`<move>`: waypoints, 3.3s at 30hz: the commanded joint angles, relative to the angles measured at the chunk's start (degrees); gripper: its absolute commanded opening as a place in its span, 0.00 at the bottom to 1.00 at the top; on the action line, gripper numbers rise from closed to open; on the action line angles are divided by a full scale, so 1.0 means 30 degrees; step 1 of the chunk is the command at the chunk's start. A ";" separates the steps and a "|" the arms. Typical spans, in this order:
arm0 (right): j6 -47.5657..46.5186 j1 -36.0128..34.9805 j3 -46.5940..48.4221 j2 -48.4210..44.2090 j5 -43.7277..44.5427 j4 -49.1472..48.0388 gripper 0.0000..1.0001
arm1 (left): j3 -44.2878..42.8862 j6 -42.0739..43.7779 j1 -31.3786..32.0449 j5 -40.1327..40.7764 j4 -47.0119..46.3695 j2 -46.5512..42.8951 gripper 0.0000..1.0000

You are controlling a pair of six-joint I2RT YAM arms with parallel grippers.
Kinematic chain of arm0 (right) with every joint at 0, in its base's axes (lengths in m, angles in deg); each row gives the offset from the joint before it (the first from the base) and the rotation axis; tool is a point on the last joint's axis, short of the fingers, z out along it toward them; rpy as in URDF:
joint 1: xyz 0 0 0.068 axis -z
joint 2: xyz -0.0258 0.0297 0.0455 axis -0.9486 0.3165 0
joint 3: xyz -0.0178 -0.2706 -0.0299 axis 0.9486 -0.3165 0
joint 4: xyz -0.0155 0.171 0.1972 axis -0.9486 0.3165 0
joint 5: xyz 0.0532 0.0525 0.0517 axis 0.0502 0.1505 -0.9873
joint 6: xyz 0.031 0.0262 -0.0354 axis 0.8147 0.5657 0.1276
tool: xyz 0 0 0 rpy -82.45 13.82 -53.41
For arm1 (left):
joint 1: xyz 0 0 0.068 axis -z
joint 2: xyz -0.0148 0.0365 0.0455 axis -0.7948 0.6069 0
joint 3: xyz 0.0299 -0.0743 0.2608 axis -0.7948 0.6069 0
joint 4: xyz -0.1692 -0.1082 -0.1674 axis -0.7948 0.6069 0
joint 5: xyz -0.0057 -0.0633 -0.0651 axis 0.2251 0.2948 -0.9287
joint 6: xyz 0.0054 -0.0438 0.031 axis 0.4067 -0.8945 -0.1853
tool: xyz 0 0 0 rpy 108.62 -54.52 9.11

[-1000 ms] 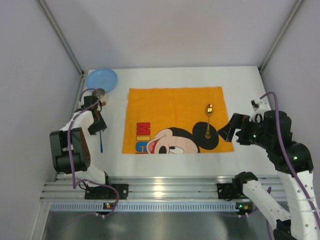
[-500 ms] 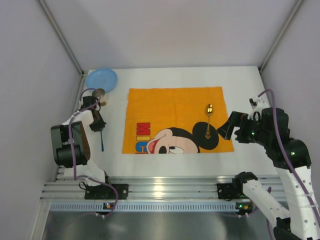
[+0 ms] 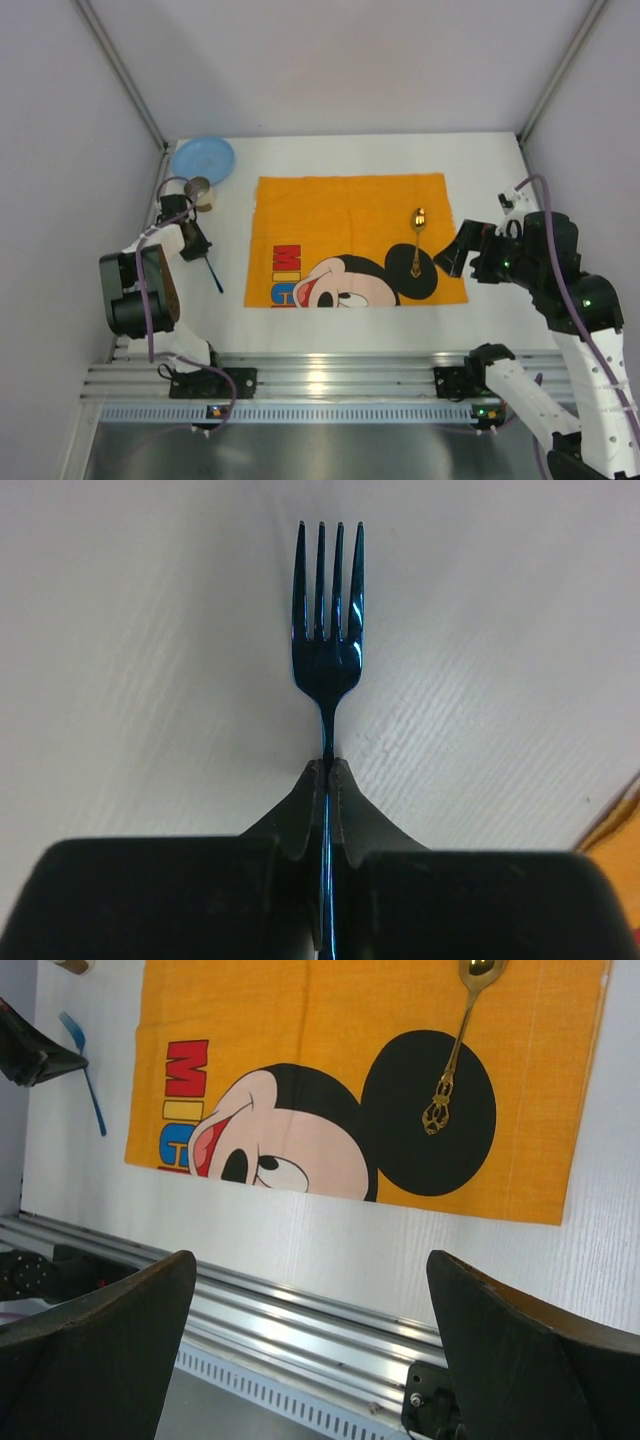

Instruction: Set the dinner table for one person

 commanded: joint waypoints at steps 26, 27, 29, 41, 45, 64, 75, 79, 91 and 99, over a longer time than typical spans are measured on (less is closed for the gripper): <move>0.0870 -0.0239 0.1567 -0.3891 0.1335 0.3293 1.00 | -0.9048 -0.0291 1.0447 0.0279 0.3946 0.4696 0.00; 0.0871 -0.0239 0.1596 -0.3892 0.1452 0.3352 1.00 | -0.8960 -0.0583 1.0448 0.0309 0.3916 0.4785 0.00; 0.0988 -0.0239 0.1567 -0.3892 0.1482 0.3381 1.00 | -0.8726 -0.0819 1.0477 0.0368 0.3741 0.5048 0.00; 0.0930 -0.0210 0.0776 -0.2984 0.1307 0.2357 1.00 | -0.9130 -0.1349 1.0594 0.1916 0.4559 0.3500 0.58; 0.0930 -0.0239 0.0835 -0.2516 0.1423 0.1743 1.00 | -1.1328 -0.0732 0.9455 0.3267 0.6110 0.2560 0.79; 0.0930 -0.0239 0.0162 -0.0964 0.2683 0.0072 1.00 | -1.3090 -0.3368 -0.0097 0.0487 0.5206 0.3964 0.77; 0.0344 -0.0210 0.0307 0.0794 0.3005 -0.1159 1.00 | -1.4495 -0.3925 -0.0187 0.0368 0.4503 0.6774 0.73; 0.0110 -0.0210 0.0395 0.1263 0.3181 -0.1481 1.00 | -1.5635 -0.3925 -0.0188 0.0543 0.4589 0.7860 0.58; -0.0008 -0.0210 -0.0159 0.1558 0.3035 -0.2389 1.00 | -1.8011 -0.3077 0.0979 -0.0511 0.5176 0.8333 0.00; 0.0197 -0.0181 0.0245 0.1907 0.1514 -0.3589 1.00 | -2.0027 -0.1203 0.7036 -0.2941 0.4794 0.7568 0.00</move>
